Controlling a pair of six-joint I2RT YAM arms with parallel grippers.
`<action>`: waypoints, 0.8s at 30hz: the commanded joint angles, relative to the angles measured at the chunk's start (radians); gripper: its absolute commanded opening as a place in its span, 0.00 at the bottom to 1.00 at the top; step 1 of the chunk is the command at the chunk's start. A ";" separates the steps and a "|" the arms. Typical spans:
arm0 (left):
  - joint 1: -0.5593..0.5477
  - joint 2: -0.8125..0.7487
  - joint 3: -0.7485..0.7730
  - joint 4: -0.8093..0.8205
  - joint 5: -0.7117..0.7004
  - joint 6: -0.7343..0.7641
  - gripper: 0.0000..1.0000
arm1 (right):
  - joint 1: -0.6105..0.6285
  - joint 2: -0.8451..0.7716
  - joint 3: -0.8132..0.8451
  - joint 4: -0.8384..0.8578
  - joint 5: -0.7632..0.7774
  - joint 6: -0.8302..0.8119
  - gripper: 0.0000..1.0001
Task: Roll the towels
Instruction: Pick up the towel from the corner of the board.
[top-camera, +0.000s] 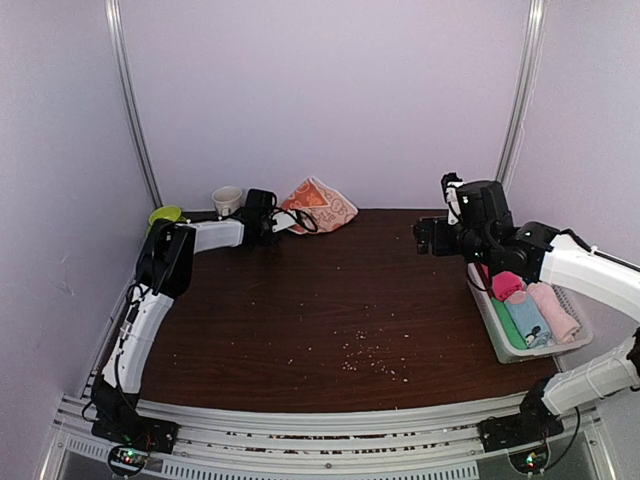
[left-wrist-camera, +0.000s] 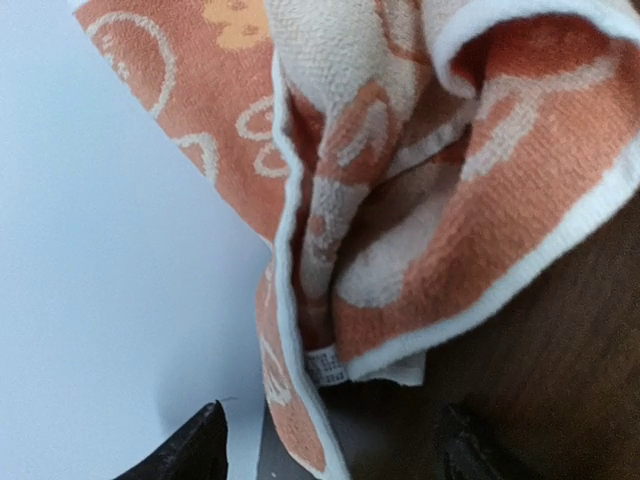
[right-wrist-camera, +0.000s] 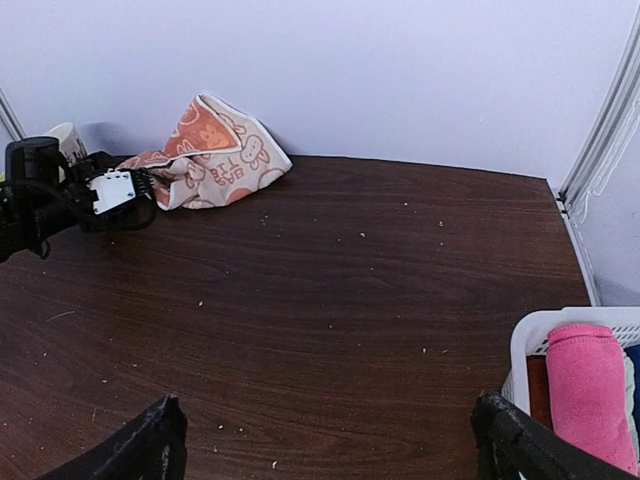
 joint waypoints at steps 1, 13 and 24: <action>-0.014 0.125 0.079 0.095 -0.140 0.112 0.68 | 0.045 -0.003 -0.026 0.036 0.097 0.020 1.00; -0.014 0.201 0.143 0.102 -0.199 0.127 0.00 | 0.121 0.068 0.010 0.051 0.146 -0.018 1.00; -0.121 -0.348 -0.214 -0.231 0.203 -0.168 0.00 | 0.138 0.197 0.061 0.110 0.002 -0.156 1.00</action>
